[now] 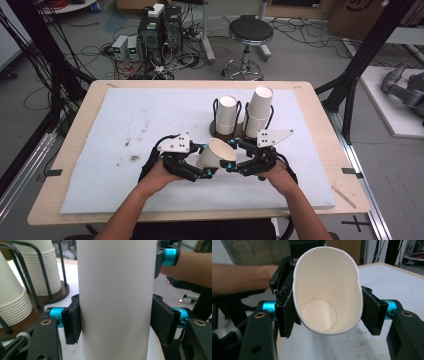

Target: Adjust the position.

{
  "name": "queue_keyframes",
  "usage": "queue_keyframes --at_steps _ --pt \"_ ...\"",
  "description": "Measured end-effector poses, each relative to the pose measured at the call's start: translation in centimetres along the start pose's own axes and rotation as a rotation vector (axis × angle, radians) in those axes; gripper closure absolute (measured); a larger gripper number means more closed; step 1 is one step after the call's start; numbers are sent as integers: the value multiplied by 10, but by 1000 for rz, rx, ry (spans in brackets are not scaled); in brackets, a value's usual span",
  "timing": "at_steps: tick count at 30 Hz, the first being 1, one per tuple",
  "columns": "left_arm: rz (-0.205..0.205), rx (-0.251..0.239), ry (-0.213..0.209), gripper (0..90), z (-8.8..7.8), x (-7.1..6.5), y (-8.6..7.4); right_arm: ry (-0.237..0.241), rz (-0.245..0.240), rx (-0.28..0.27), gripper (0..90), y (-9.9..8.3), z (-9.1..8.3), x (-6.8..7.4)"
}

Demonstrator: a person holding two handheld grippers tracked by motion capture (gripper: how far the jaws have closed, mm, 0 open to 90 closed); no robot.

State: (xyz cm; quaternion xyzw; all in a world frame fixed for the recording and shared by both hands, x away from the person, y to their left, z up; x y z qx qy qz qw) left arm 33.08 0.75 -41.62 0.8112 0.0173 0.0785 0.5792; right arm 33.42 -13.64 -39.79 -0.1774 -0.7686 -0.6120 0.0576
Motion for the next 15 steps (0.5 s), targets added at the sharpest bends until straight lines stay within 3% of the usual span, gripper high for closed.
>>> queue_keyframes --at_steps 2,6,15 --pt "30 47 18 282 1 0 -1 -26 -19 26 374 -2 1 0" --pt "58 67 22 275 3 -1 2 -43 -28 55 374 -3 3 -1" --pt "59 75 5 325 6 -1 0 -29 -33 73 374 -5 5 0"
Point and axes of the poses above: each handheld gripper's, and its own axes: z roughly forward along the jaws, y roughly out of its top, x roughly to its left, the point moved 7 cm from there along z, roughly forward along the jaws, and after that the axes turned 11 degrees about z, right-handed, at the moved point
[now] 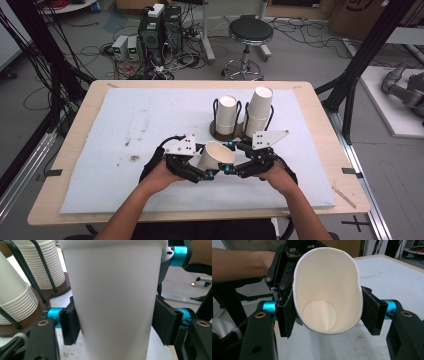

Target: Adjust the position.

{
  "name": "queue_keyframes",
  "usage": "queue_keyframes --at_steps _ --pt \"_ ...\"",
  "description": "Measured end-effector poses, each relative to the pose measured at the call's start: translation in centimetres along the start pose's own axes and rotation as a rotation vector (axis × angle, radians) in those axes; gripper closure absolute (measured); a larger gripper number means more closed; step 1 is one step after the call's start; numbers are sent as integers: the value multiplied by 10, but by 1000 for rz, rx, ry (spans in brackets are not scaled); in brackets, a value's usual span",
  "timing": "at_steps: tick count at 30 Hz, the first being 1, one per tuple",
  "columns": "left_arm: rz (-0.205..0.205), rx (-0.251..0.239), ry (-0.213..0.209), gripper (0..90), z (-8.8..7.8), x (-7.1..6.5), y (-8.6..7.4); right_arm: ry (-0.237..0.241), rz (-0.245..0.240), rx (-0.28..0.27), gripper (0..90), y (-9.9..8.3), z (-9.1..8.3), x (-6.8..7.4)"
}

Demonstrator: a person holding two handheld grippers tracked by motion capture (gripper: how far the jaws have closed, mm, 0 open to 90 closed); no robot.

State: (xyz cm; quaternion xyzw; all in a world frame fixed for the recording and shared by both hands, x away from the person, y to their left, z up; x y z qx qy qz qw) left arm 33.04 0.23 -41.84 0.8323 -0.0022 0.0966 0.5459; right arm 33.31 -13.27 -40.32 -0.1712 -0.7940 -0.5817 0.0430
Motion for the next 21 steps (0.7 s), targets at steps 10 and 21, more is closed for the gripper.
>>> queue_keyframes --at_steps 10,21 --pt "-3 -18 -14 351 -1 -1 1 0 23 -25 294 2 1 1" --pt "-12 -1 -8 323 1 -1 0 -1 -15 -20 359 2 2 3"
Point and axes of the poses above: each handheld gripper's, and its own axes: z roughly forward along the jaws, y roughly out of its top, x roughly to its left, the point moved 7 cm from there along z, roughly forward along the jaws, and after that the axes turned 11 degrees about z, right-handed, at the moved point
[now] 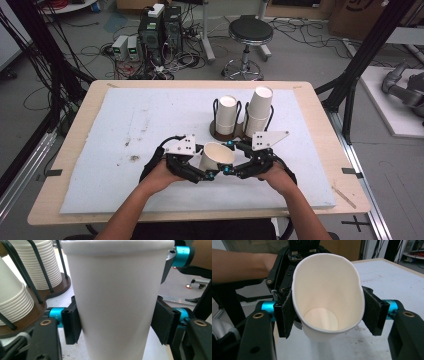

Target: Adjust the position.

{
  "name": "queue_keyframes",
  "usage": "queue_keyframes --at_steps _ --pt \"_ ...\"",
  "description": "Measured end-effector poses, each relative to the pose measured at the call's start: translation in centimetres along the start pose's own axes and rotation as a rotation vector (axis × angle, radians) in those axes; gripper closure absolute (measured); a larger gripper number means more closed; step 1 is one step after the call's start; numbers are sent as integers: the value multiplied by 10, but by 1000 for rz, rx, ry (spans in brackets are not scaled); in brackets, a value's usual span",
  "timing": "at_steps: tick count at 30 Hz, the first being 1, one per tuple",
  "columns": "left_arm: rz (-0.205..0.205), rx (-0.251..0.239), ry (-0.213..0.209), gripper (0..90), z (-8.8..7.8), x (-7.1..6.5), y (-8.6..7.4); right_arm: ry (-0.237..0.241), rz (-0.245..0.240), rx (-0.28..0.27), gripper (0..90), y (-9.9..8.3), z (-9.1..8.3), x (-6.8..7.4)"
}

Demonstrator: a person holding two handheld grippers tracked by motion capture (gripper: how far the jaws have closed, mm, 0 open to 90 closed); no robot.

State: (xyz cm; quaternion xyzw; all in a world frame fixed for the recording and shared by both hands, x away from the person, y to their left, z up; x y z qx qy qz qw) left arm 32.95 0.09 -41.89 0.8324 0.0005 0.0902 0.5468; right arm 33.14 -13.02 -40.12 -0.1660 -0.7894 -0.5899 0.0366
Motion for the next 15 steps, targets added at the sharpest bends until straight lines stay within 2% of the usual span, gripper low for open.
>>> queue_keyframes --at_steps 2,6,12,15 --pt "3 14 15 280 1 1 0 -1 0 7 360 -1 0 0" --pt "10 19 10 274 3 0 0 -2 -6 24 360 -2 1 0" --pt "27 20 -12 323 3 -1 0 1 -2 37 349 -3 3 0" --pt "16 0 -13 334 2 -1 1 1 22 28 292 -3 4 0"
Point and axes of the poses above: each handheld gripper's, and its own axes: z roughly forward along the jaws, y roughly out of its top, x roughly to its left, the point moved 7 cm from there along z, roughly forward along the jaws, and after that the axes turned 11 degrees about z, right-handed, at the moved point
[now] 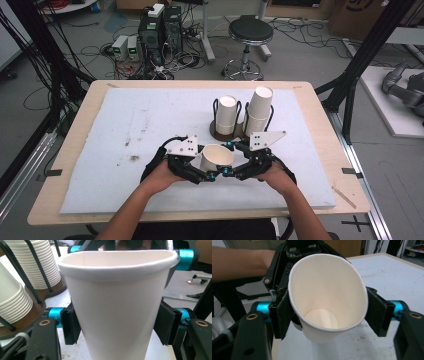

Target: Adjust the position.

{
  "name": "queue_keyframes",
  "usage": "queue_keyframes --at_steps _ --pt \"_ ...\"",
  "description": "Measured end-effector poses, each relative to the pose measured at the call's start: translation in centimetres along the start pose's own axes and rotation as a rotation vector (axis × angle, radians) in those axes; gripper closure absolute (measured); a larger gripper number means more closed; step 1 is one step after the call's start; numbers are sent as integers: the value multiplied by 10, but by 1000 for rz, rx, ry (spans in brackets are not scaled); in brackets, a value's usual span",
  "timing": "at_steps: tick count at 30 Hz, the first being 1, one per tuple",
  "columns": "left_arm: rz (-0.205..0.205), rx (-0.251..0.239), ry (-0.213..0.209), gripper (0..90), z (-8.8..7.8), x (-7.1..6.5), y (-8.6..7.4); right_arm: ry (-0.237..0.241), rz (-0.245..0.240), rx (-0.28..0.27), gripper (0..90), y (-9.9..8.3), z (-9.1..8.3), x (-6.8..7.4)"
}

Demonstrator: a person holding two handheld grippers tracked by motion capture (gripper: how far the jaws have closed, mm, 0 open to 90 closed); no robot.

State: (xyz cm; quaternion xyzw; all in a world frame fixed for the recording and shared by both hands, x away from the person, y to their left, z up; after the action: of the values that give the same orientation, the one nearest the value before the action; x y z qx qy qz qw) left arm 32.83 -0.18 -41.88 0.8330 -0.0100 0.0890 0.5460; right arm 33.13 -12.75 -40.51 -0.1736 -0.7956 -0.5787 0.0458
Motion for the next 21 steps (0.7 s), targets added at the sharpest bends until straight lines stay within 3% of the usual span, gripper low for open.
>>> queue_keyframes --at_steps 3,10,16,21 --pt "-24 -36 14 340 -2 2 1 -6 19 -42 218 3 -1 0" --pt "-105 -139 91 349 -15 14 -4 -73 39 -129 212 11 -19 -9" --pt "-142 -203 178 353 -30 25 -8 -149 35 -129 212 6 -33 -19" --pt "-138 -219 235 353 -39 30 -9 -224 27 -112 212 -1 -44 -25"
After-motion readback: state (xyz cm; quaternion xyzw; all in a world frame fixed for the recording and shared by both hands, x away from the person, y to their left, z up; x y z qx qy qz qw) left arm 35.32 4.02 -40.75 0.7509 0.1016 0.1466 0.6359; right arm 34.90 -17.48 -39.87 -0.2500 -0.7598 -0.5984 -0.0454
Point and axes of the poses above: each handheld gripper's, and its own axes: z roughly forward along the jaws, y roughly out of its top, x roughly to its left, the point moved 7 cm from there along z, roughly forward along the jaws, and after that the axes turned 11 degrees about z, right-handed, at the moved point
